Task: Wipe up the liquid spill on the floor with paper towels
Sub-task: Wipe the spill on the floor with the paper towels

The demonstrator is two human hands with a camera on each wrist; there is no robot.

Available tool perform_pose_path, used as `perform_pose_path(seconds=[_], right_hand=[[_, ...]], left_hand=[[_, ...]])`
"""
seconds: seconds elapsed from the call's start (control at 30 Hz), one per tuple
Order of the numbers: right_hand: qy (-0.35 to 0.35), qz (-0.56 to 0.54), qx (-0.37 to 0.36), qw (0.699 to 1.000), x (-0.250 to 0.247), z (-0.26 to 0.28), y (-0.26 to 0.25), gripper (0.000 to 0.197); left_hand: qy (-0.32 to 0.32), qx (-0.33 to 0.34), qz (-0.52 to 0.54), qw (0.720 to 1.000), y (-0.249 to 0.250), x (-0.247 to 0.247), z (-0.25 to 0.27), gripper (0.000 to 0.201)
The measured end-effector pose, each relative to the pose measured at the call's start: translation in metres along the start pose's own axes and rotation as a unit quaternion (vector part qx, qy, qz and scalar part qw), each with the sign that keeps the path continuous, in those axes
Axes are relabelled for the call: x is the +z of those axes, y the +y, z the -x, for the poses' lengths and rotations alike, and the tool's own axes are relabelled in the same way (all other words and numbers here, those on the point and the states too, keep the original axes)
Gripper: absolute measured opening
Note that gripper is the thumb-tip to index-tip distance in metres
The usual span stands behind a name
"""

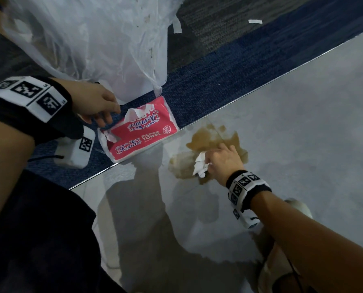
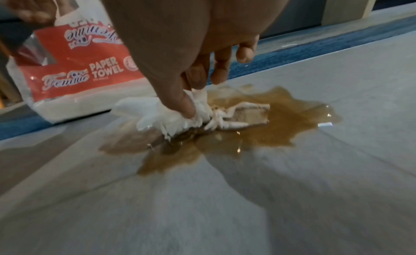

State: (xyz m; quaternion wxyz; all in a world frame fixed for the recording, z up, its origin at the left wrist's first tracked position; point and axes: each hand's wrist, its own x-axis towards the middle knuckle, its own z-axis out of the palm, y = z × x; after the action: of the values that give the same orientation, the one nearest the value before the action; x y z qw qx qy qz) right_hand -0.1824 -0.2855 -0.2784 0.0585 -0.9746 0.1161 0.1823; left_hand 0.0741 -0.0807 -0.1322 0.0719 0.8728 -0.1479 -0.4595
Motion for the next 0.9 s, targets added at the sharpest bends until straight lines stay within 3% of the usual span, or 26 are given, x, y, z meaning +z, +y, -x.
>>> perform_pose_path(seconds=[0.1, 0.2, 0.37, 0.7, 0.9], right_hand=[[0.004, -0.005, 0.017, 1.0, -0.015, -0.003, -0.012, 0.013], [0.022, -0.015, -0.014, 1.0, -0.022, -0.01, -0.044, 0.008], [-0.021, 0.018, -0.061, 0.998, -0.009, -0.013, -0.081, 0.025], [-0.065, 0.006, 0.047, 0.997, -0.017, -0.006, -0.018, 0.007], [-0.086, -0.044, 0.103, 0.99, -0.026, -0.012, 0.006, 0.022]], left_hand=[[0.002, -0.006, 0.0, 1.0, -0.002, -0.002, 0.0, 0.029], [0.003, -0.011, 0.003, 1.0, -0.003, -0.001, -0.002, 0.03], [-0.004, -0.021, 0.003, 1.0, -0.006, 0.0, -0.002, 0.027], [-0.007, -0.006, -0.004, 1.0, 0.007, 0.003, -0.003, 0.028], [-0.017, -0.002, -0.019, 1.0, 0.012, 0.007, -0.004, 0.029]])
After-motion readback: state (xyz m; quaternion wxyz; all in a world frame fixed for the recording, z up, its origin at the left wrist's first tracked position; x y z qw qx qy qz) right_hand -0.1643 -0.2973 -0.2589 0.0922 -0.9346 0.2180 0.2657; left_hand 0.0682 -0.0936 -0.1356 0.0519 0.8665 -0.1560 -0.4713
